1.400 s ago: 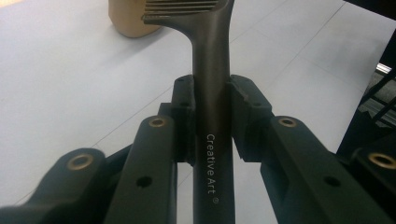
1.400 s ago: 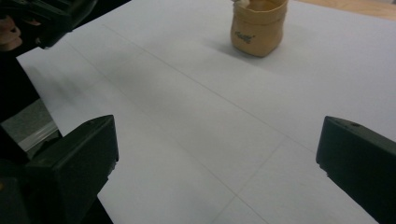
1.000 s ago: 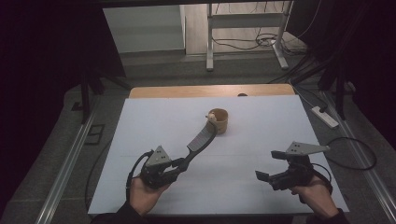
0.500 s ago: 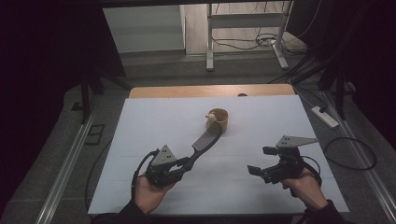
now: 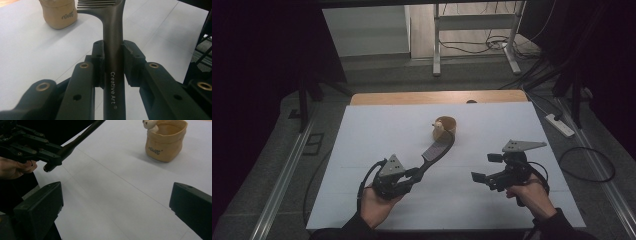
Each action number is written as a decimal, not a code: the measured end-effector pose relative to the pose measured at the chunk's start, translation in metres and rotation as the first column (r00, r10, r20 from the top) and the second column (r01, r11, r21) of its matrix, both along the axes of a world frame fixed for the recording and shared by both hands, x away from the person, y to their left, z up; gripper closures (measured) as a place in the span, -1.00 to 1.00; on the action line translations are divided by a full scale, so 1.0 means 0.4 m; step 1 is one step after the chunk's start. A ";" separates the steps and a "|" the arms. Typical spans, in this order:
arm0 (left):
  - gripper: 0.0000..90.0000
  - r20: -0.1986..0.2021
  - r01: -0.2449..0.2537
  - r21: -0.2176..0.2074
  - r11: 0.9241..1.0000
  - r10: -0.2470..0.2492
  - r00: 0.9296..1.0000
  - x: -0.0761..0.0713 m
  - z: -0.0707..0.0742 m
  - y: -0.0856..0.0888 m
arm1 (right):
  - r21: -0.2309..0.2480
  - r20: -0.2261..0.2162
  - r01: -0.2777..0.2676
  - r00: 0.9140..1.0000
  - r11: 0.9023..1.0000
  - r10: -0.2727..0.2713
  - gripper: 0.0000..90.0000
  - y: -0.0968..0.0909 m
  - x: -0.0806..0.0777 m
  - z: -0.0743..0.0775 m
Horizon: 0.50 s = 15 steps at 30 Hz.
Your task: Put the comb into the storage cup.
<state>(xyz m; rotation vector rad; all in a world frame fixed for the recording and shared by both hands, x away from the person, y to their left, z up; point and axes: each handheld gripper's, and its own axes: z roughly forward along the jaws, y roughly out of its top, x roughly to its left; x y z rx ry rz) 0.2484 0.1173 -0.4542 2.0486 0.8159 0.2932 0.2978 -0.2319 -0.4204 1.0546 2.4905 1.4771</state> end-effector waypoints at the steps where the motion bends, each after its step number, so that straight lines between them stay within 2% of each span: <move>1: 0.60 0.001 0.000 -0.001 1.000 0.000 1.000 0.002 0.000 -0.001 | -0.003 0.004 -0.004 1.000 1.000 0.004 -1.00 0.007 0.005 0.004; 7: 0.60 0.000 -0.008 -0.017 1.000 0.008 1.000 0.005 0.000 -0.004 | -0.024 0.011 -0.010 1.000 1.000 0.010 -1.00 0.026 0.018 0.007; 15: 0.60 -0.006 -0.008 -0.037 0.999 0.008 1.000 0.010 -0.002 -0.005 | -0.033 -0.032 0.007 0.999 0.999 -0.008 -1.00 0.057 0.041 0.016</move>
